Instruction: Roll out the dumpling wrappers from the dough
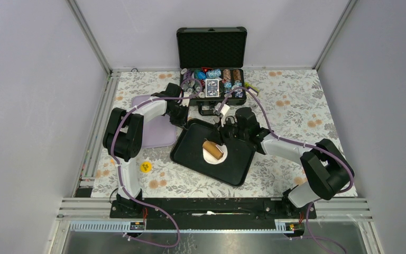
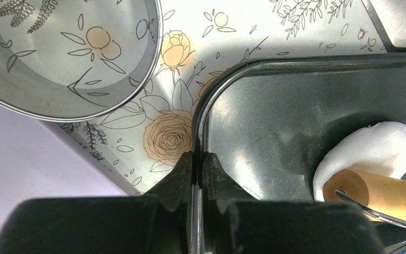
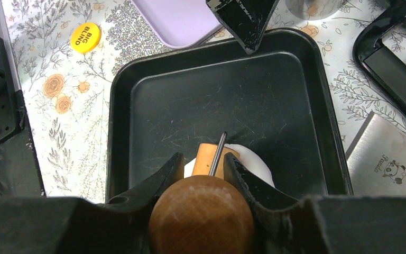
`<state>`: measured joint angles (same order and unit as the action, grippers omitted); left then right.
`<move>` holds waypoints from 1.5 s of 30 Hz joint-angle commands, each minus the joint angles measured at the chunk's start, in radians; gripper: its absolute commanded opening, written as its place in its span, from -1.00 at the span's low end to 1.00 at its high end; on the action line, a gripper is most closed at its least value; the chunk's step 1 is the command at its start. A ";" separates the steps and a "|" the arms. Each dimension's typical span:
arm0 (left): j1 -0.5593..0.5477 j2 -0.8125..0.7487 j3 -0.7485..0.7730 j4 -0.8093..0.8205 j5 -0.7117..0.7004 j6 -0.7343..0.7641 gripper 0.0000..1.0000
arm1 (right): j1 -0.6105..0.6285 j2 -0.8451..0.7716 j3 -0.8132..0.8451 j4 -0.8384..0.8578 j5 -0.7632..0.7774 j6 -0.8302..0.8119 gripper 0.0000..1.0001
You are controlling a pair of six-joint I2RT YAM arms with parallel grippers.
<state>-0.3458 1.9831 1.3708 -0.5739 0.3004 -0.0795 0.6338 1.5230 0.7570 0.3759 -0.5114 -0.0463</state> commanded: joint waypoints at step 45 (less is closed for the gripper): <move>0.002 -0.009 -0.152 0.003 -0.274 -0.305 -1.00 | -0.026 -0.061 -0.006 0.124 0.379 0.205 -1.00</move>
<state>-0.3485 1.9327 1.2957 -0.5179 0.1822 -0.3202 0.6033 1.4727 0.7719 0.3737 -0.2657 0.1371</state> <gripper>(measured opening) 0.062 0.383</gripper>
